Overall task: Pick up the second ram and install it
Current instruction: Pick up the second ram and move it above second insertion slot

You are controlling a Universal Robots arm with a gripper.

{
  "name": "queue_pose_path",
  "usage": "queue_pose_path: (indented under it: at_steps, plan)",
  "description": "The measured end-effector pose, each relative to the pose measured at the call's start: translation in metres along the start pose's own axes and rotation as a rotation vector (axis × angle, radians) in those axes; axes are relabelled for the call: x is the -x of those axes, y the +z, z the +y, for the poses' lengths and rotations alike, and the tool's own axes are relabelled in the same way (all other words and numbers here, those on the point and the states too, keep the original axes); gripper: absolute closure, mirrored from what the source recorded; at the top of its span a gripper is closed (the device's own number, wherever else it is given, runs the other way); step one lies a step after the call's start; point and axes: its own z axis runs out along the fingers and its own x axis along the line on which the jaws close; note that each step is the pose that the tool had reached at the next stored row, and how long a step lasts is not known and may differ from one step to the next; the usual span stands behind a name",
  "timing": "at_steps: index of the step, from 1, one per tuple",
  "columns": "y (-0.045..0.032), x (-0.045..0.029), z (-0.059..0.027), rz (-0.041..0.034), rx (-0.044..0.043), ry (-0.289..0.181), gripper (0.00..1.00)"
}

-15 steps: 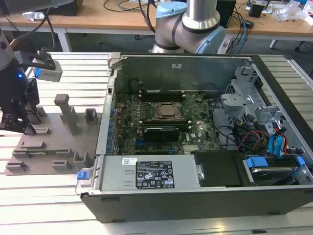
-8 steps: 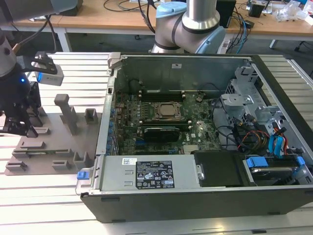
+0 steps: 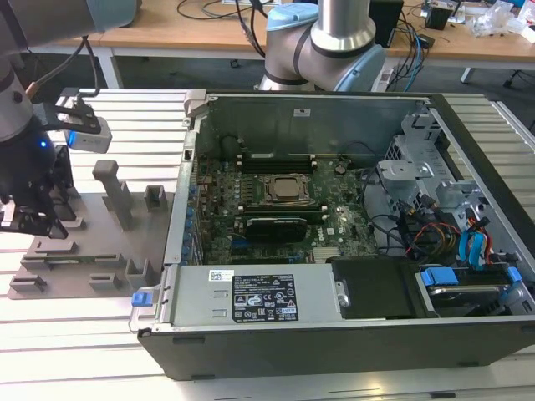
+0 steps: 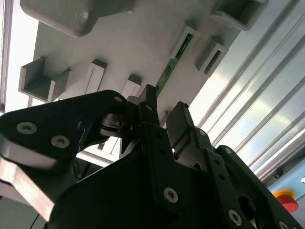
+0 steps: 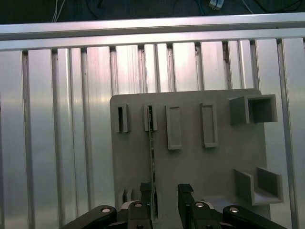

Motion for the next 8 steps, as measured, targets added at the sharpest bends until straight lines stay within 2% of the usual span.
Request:
queue_pose_path:
  at_steps: [8]
  plan:
    - [0.0109,-0.0003,-0.0005,0.0,0.0,0.0,0.64]
